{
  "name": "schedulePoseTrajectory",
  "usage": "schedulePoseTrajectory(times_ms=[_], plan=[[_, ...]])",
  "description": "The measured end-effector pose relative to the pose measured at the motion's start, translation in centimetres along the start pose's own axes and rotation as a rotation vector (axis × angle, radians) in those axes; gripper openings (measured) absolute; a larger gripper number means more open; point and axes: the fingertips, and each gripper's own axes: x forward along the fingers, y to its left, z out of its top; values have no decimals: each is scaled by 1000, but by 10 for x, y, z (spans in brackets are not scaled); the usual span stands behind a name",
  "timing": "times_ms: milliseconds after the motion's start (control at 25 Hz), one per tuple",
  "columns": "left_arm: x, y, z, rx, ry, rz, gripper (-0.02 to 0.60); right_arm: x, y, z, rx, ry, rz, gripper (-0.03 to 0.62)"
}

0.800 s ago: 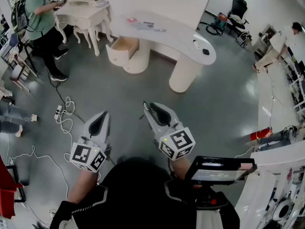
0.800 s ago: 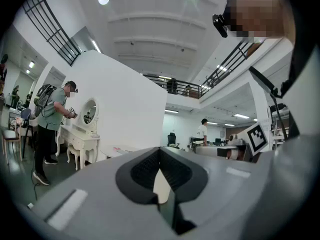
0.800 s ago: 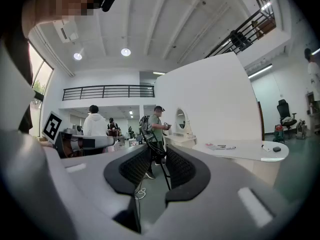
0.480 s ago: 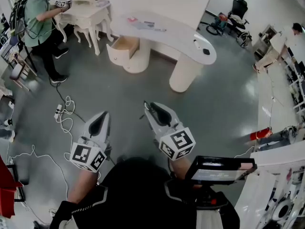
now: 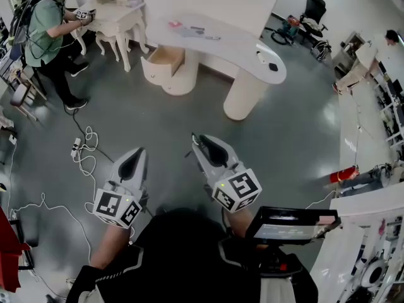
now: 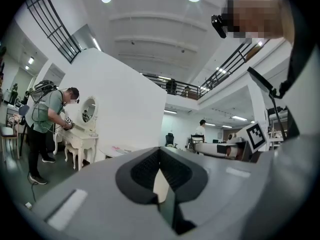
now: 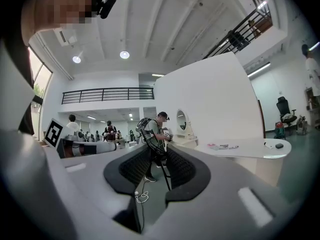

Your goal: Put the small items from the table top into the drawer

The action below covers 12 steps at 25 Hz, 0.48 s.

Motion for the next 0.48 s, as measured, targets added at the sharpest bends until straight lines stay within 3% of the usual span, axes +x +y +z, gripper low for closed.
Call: schedulePoseTrajectory(times_ms=[480], plan=[[-23, 58, 0, 11, -11, -55, 0, 42, 32, -12, -10, 16, -63, 106]])
